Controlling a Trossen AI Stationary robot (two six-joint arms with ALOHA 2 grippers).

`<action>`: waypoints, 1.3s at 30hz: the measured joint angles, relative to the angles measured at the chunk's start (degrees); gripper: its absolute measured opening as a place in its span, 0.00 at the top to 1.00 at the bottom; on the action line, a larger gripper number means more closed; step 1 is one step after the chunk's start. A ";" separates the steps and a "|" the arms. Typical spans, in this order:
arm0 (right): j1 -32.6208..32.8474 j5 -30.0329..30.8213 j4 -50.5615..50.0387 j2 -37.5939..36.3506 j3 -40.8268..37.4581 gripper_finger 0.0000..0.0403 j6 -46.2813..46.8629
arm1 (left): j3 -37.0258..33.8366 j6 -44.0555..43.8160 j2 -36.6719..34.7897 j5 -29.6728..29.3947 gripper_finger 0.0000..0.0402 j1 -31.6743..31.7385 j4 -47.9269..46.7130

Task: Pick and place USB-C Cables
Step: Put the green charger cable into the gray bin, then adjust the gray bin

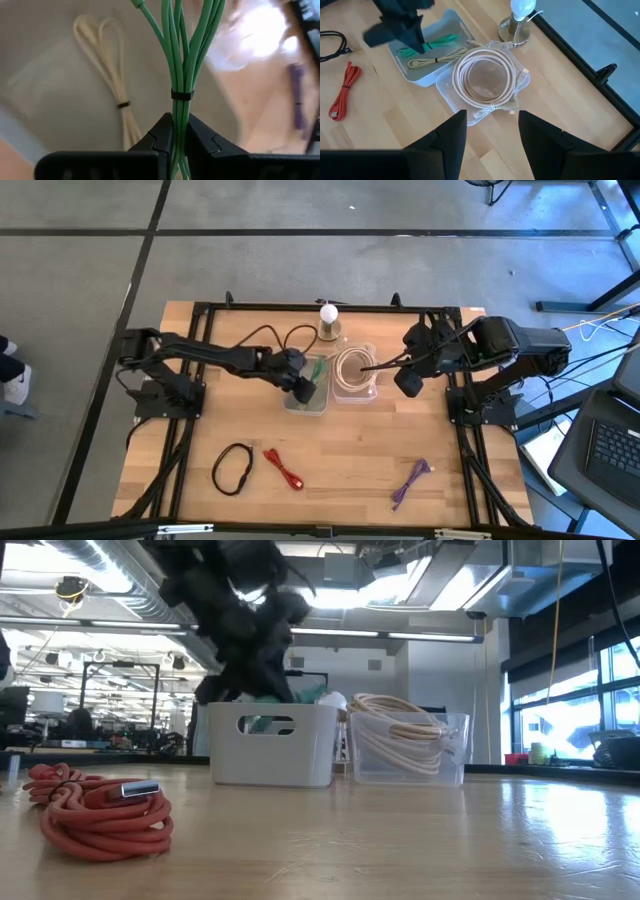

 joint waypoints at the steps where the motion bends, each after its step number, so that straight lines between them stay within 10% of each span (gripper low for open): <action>1: 0.00 0.00 0.00 0.00 0.00 0.55 0.00 | 0.00 -0.41 0.82 0.29 0.95 0.29 -0.44; 22: 0.00 -0.90 0.00 0.00 -0.04 0.55 0.26 | 0.25 -4.48 11.86 4.08 0.94 3.78 5.43; 39: 0.00 -1.06 0.10 0.00 -0.04 0.55 0.42 | -0.42 0.96 4.94 6.49 0.62 6.50 3.30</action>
